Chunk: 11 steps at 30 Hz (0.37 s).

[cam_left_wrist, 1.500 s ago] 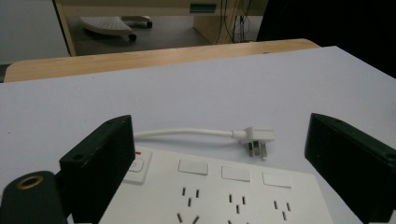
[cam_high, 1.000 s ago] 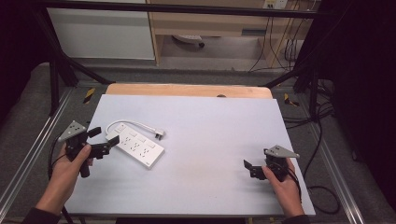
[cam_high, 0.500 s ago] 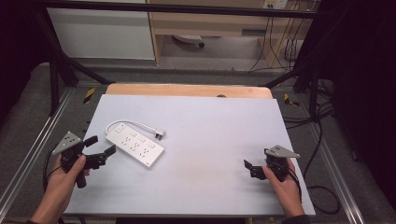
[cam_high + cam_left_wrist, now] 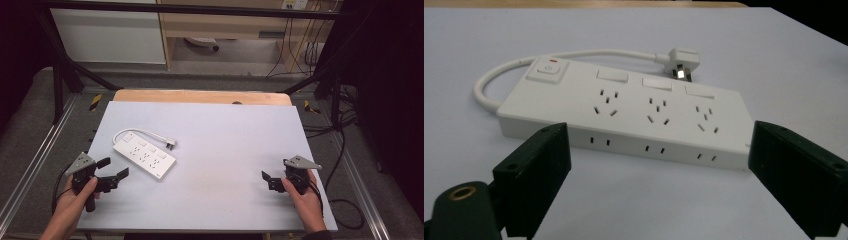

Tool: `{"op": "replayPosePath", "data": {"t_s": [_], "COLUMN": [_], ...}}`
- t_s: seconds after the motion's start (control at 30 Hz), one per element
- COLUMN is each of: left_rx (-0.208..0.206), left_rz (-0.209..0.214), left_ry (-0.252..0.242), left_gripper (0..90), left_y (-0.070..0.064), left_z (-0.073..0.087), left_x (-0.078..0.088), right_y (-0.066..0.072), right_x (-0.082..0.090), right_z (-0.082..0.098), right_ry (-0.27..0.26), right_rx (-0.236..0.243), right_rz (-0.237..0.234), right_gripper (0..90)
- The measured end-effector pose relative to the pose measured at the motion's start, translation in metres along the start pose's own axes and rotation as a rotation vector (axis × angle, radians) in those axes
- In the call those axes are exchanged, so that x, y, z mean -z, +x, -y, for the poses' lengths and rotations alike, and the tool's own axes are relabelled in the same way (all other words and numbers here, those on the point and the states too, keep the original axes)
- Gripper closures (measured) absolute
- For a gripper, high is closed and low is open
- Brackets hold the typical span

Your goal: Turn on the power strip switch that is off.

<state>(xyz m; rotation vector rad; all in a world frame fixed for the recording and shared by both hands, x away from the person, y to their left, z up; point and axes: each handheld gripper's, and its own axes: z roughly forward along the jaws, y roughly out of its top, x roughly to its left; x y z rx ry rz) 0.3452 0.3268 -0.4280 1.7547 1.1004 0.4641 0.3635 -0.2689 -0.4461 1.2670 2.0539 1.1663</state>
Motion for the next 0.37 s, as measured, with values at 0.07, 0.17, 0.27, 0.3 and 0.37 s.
{"op": "replayPosePath", "data": {"t_s": [0.07, 0.17, 0.27, 0.3, 0.37], "left_rx": [-0.011, -0.034, -0.065, -0.075, -0.094], "left_rz": [0.01, 0.022, 0.025, 0.023, 0.02], "left_ry": [0.025, 0.064, 0.105, 0.12, 0.13], "left_gripper": [10.5, 10.7, 10.5, 10.5, 10.5], "left_y": [-0.003, -0.008, -0.012, -0.014, -0.015], "left_z": [0.003, 0.009, 0.012, 0.013, 0.013], "left_x": [-0.004, -0.012, -0.018, -0.02, -0.022], "right_y": [0.0, 0.0, 0.0, -0.001, -0.001], "right_x": [0.0, 0.0, 0.0, 0.0, 0.0], "right_z": [0.0, 0.0, 0.001, 0.001, 0.001], "right_ry": [0.0, 0.001, 0.005, 0.006, 0.005], "right_rx": [0.0, -0.001, -0.003, -0.001, 0.0], "right_rz": [0.001, 0.002, 0.003, 0.004, 0.006], "right_gripper": [2.7, 2.7, 2.7, 2.7, 2.7]}}
